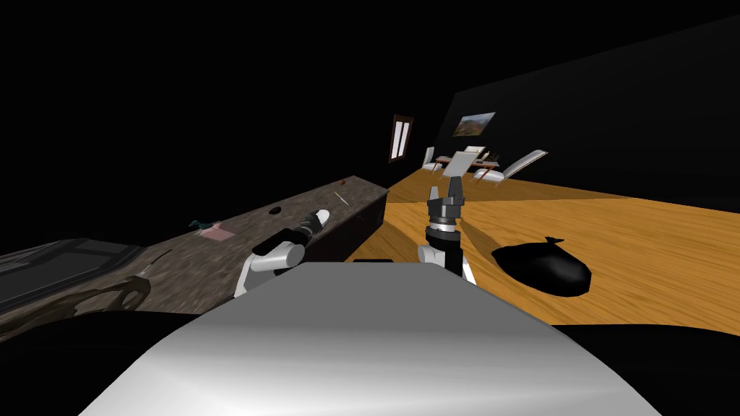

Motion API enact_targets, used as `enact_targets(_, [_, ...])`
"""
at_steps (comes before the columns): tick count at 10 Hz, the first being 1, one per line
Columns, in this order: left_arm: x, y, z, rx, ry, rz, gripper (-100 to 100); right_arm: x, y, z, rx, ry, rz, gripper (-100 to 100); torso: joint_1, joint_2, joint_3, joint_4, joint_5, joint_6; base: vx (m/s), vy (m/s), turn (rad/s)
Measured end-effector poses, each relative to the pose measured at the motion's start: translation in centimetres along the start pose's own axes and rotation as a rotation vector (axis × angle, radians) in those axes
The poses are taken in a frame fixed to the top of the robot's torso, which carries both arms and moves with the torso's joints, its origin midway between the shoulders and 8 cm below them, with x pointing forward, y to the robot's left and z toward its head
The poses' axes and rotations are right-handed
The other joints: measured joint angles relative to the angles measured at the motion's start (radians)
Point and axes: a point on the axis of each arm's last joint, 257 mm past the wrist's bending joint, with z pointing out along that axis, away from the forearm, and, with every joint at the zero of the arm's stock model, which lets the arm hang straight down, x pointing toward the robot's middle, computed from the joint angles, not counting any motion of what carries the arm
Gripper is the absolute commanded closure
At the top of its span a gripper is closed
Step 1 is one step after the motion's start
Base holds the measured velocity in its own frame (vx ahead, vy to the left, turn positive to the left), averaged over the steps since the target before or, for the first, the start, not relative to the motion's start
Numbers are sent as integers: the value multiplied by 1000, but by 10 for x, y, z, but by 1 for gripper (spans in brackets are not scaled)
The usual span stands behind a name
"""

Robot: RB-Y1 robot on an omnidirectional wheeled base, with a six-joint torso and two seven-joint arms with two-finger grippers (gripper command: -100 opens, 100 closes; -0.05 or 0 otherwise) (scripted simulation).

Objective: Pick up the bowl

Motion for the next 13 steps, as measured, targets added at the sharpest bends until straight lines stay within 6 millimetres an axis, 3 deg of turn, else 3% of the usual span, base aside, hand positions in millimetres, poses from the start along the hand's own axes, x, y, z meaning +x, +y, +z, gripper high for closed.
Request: enact_targets(13, [-13, 44, -4, -253, -44, -9, -100, 0, 0, 0, 0, 0, 0, 0, 2, 0, 0, 0, 0, 0, 21, 17, -12])
